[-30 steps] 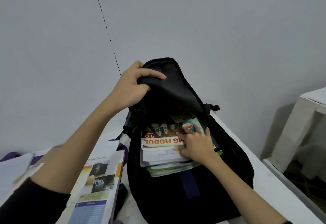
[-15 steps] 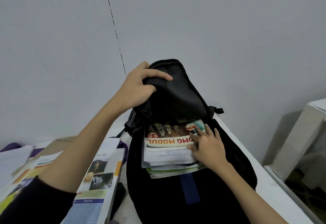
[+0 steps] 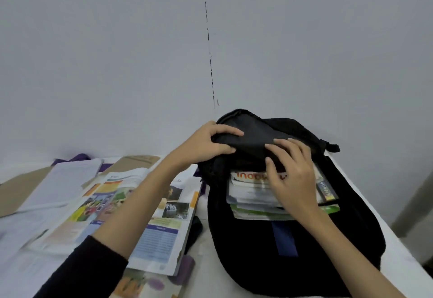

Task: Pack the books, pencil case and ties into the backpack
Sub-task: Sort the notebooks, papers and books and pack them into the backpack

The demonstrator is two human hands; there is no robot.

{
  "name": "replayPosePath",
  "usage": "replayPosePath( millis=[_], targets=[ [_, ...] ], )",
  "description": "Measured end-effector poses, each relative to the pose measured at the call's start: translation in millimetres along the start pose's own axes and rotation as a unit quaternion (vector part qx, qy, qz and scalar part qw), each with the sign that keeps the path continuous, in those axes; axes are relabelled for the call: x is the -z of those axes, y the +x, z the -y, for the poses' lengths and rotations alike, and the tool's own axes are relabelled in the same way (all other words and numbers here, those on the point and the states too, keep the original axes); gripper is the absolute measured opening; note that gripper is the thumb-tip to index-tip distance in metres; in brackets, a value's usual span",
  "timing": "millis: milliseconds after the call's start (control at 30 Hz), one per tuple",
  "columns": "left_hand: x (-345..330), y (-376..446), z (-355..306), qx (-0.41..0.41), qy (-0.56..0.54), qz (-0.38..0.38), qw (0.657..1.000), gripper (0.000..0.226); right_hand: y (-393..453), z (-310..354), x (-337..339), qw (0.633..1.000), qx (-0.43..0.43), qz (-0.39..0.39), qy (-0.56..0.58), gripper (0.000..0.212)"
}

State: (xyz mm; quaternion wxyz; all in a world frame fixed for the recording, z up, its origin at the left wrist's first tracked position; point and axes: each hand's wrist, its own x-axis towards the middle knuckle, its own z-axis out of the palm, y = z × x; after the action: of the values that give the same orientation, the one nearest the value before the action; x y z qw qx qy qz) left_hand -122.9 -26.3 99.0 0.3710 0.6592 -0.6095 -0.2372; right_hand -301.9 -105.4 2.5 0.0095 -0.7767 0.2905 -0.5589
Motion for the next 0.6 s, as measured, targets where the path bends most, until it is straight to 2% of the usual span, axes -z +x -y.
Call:
replayPosePath(
  millis=[67, 133, 267, 367, 433, 500, 600],
  targets=[
    [7, -22, 26, 0.052, -0.015, 0.065, 0.996, 0.036, 3, 27, -14, 0.999, 0.033, -0.011, 0.032, 0.028],
    [15, -46, 55, 0.108, -0.034, 0.088, 0.990, 0.037, 0, 50, -29, 0.997, 0.061, 0.017, 0.050, 0.028],
    [52, -97, 122, 0.176, -0.069, -0.007, 0.982, 0.027, -16, 95, -69, 0.989, 0.096, 0.061, 0.094, 0.025],
    [92, -129, 178, 0.252, -0.004, -0.122, 0.960, 0.017, -25, 130, -102, 0.980, 0.131, 0.089, 0.123, 0.024],
    [118, -149, 218, 0.307, 0.069, -0.182, 0.932, 0.019, -30, 150, -125, 0.974, 0.136, 0.125, 0.132, 0.023],
    [142, -170, 255, 0.354, 0.147, -0.197, 0.902, 0.032, -37, 170, -152, 0.966, 0.130, 0.175, 0.141, 0.024],
    [158, -188, 291, 0.414, 0.165, -0.152, 0.882, 0.048, -46, 195, -189, 0.933, 0.103, 0.334, 0.083, 0.030]
  ],
)
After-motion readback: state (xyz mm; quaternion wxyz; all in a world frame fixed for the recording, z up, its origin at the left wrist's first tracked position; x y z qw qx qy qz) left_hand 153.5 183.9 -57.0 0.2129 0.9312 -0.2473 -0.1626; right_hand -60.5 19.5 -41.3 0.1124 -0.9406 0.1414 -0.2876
